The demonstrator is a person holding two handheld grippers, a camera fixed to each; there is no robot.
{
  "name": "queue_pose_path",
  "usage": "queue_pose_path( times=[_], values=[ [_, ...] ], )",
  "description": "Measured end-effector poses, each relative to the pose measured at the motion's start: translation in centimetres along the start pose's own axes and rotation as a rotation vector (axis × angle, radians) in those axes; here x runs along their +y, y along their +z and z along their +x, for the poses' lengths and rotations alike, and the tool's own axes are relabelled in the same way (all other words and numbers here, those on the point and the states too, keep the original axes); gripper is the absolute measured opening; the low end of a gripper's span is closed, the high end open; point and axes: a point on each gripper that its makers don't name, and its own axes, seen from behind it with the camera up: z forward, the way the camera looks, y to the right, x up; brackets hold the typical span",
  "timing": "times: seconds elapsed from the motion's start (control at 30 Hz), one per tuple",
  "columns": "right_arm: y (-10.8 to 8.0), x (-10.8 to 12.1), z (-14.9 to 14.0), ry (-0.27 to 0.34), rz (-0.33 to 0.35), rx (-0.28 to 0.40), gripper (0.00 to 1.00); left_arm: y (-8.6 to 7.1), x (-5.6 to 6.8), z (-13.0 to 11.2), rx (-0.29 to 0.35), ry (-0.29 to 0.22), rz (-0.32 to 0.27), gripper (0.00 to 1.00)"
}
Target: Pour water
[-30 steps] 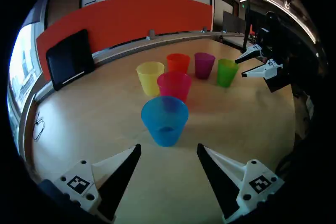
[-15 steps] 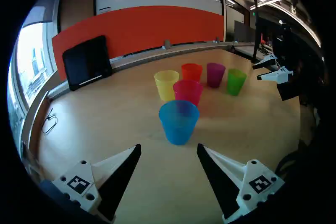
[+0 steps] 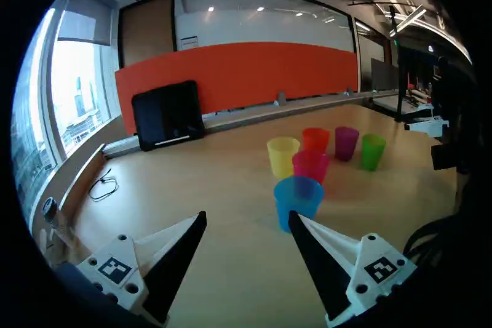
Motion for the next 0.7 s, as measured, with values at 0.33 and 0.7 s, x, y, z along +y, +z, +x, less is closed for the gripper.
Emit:
queue_pose_path(
  times=[0.33, 0.7],
  values=[
    [-0.8, 2.2, 2.8, 0.062, -0.135, 0.137, 1.0, -1.5, -1.9, 3.4, 0.16, -0.04, 0.093, 0.99],
    [-2.2, 4.3, 5.5, 0.122, -0.266, 0.286, 1.0, -2.8, -2.7, 5.7, 0.284, -0.094, 0.152, 0.99]
  ],
)
